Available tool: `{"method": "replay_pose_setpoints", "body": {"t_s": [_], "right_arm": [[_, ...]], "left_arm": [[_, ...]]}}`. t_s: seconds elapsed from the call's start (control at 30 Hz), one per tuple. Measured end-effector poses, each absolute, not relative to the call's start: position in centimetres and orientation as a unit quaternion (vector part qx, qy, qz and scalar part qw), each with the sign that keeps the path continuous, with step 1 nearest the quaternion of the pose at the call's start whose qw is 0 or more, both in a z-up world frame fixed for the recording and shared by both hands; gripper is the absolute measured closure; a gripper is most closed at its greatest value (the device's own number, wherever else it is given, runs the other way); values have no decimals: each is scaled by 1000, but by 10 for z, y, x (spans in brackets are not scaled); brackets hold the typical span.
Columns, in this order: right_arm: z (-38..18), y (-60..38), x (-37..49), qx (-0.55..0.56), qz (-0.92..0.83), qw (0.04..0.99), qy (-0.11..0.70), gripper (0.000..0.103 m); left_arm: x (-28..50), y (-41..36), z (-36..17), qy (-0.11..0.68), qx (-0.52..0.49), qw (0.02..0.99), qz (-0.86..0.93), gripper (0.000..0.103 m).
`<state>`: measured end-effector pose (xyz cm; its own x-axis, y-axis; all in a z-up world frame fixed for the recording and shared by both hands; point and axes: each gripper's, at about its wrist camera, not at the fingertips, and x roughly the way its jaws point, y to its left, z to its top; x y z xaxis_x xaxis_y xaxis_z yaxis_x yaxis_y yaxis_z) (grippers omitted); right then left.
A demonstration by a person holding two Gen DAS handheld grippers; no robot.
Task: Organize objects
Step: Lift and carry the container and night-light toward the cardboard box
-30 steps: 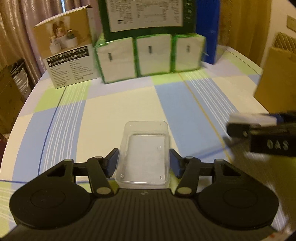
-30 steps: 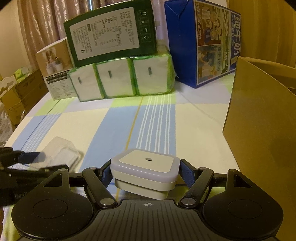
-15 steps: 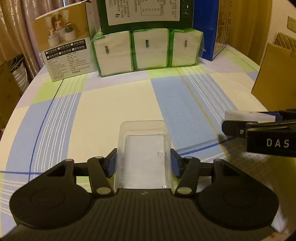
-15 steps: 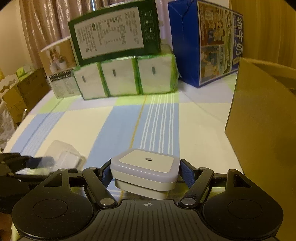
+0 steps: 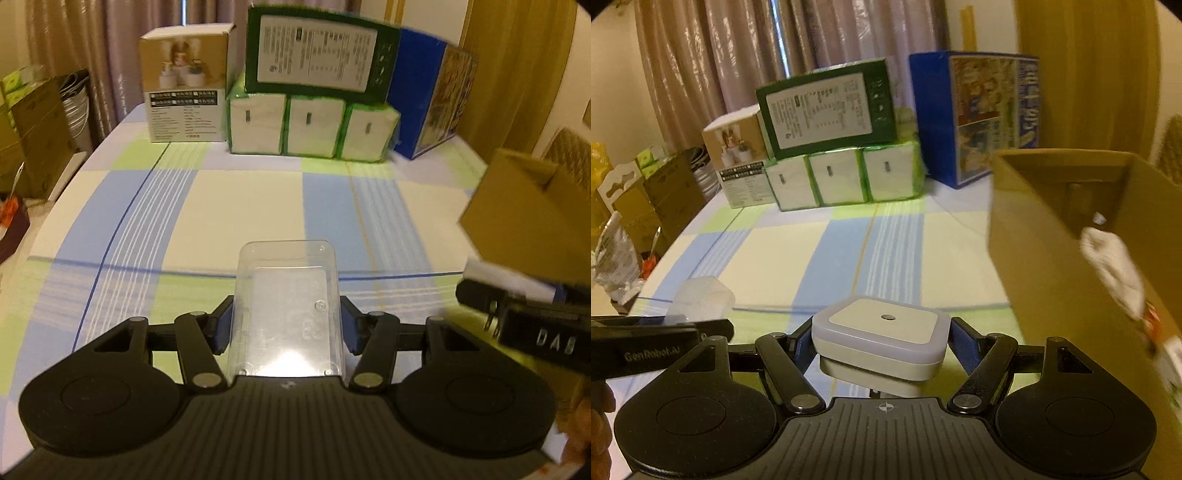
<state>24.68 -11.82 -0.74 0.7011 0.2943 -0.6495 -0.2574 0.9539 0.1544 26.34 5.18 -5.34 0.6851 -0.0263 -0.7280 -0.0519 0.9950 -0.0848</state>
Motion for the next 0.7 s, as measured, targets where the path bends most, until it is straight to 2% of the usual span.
{"method": "replay_pose_setpoints", "body": {"t_s": [0.4, 0.7], "right_arm": [[74, -166, 132, 52, 162, 929, 328, 32], [97, -211, 74, 55, 144, 936, 315, 32]], "left_arm": [[150, 2, 19, 367, -63, 928, 3, 52], [85, -30, 45, 360, -79, 930, -4, 52]]}}
